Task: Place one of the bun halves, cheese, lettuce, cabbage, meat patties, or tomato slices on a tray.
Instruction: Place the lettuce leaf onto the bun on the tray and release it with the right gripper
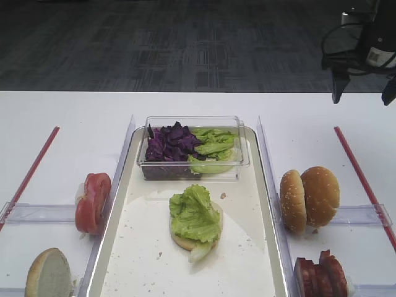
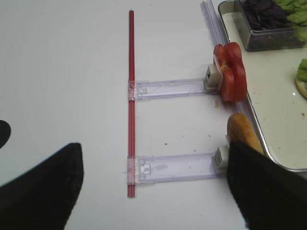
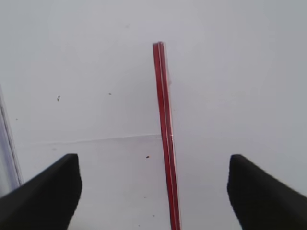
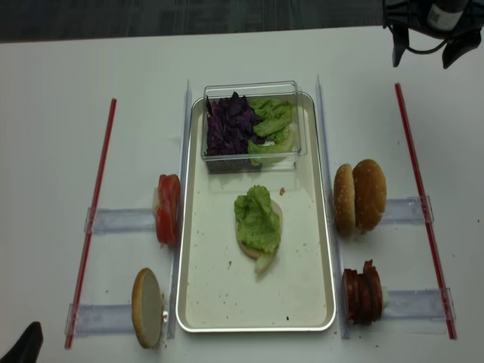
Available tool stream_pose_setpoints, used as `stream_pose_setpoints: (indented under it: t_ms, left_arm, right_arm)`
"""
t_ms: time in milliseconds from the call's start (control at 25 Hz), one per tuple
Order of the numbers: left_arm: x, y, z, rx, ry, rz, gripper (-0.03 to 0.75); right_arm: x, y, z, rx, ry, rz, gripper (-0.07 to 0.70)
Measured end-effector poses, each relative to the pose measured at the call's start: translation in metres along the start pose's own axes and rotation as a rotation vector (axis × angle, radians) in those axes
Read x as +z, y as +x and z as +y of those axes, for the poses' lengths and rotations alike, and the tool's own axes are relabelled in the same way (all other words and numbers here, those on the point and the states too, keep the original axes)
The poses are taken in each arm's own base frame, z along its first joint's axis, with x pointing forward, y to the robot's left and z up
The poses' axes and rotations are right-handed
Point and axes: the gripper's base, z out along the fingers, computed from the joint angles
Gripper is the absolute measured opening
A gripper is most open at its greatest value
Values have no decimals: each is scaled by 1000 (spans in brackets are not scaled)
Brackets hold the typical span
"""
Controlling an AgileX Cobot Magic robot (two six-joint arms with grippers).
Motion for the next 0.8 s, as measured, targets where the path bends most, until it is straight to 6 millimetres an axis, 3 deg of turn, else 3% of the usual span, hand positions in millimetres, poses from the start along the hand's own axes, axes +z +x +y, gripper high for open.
stream_pose_setpoints:
  t_ms: [200,400,520,800]
  left_arm:
    - [0,0,0,0,0,0,564]
    - [0,0,0,0,0,0,564]
    - [0,0,0,0,0,0,564]
    - [0,0,0,0,0,0,564]
  right_arm:
    - [7,10,0,-17,-13,42,635]
    - [4,39,-5,-32,-6,103,634]
    - [-8,67,-8,-37,-6,122,634]
    - [-33,157,-16,-54,-7,147,634]
